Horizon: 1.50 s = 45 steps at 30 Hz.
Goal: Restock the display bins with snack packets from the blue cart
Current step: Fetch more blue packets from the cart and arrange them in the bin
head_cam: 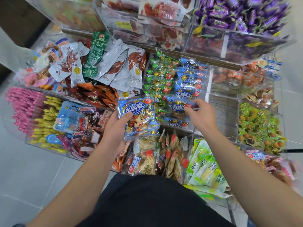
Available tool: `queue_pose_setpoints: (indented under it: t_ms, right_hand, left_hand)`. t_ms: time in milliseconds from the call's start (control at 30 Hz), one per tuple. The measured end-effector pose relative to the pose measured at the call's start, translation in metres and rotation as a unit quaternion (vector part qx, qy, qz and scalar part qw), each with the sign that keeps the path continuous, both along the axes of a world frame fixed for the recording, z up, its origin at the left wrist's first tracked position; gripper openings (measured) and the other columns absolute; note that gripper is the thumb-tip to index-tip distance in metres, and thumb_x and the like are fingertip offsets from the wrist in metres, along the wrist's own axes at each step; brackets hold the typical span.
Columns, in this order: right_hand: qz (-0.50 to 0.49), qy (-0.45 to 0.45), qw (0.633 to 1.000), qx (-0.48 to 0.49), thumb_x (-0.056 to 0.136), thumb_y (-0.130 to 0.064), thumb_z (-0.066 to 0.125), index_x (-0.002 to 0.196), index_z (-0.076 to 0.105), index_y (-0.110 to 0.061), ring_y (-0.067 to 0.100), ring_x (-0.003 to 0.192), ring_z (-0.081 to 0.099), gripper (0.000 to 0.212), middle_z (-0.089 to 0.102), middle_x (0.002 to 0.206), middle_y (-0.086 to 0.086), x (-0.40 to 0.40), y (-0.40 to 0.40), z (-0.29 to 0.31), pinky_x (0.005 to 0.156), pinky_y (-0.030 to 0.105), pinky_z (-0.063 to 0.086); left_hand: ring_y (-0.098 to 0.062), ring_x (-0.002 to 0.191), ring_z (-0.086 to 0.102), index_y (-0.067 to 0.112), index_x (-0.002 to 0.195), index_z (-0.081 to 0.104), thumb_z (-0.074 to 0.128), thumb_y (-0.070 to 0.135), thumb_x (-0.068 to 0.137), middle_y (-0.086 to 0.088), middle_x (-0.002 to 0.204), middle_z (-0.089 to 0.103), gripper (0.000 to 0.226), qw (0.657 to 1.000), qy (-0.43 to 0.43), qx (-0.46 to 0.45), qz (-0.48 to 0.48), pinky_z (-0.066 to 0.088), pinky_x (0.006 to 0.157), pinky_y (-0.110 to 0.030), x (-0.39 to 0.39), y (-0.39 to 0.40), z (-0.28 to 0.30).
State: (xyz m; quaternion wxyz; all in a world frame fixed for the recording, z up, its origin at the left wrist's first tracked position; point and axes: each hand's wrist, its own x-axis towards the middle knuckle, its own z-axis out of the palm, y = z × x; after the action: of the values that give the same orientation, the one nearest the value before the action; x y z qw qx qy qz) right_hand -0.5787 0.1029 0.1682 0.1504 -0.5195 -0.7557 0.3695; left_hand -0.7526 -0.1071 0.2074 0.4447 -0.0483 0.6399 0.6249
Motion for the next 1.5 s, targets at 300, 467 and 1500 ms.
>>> queue_pose_setpoints:
  t_ms: [300, 467, 1500]
  right_hand:
    - [0.025, 0.017, 0.998, -0.054, 0.087, -0.013, 0.068, 0.080, 0.056, -0.022, 0.022, 0.080, 0.063, 0.017, 0.065, 0.083, -0.003, 0.008, 0.004, 0.001, 0.071, 0.033, 0.046]
    - [0.052, -0.113, 0.991, 0.051, 0.090, -0.013, 0.064, 0.085, 0.052, -0.023, 0.022, 0.076, 0.051, 0.016, 0.059, 0.081, -0.001, 0.003, 0.004, -0.004, 0.067, 0.028, 0.034]
    - [-0.094, 0.129, 0.987, -0.028, 0.086, -0.011, 0.059, 0.124, 0.056, -0.027, -0.003, 0.074, 0.063, 0.041, 0.048, 0.129, -0.009, 0.013, -0.030, 0.007, 0.059, 0.008, 0.042]
  left_hand:
    - [-0.033, 0.101, 0.074, 0.037, 0.101, 0.069, 0.061, 0.022, 0.100, 0.000, 0.116, 0.075, 0.017, 1.000, 0.005, -0.002, -0.012, 0.053, 0.089, -0.067, 0.000, -0.003, -0.003]
    - [-0.033, 0.102, 0.073, 0.034, 0.107, 0.068, 0.062, 0.021, 0.099, -0.003, 0.116, 0.075, 0.017, 1.000, 0.004, 0.007, -0.008, 0.055, 0.088, -0.065, 0.001, -0.002, 0.000]
    - [-0.029, 0.106, 0.072, 0.025, 0.110, 0.069, 0.065, 0.019, 0.097, -0.003, 0.113, 0.076, 0.015, 0.995, 0.065, -0.021, -0.075, 0.052, 0.098, -0.059, 0.017, -0.003, 0.002]
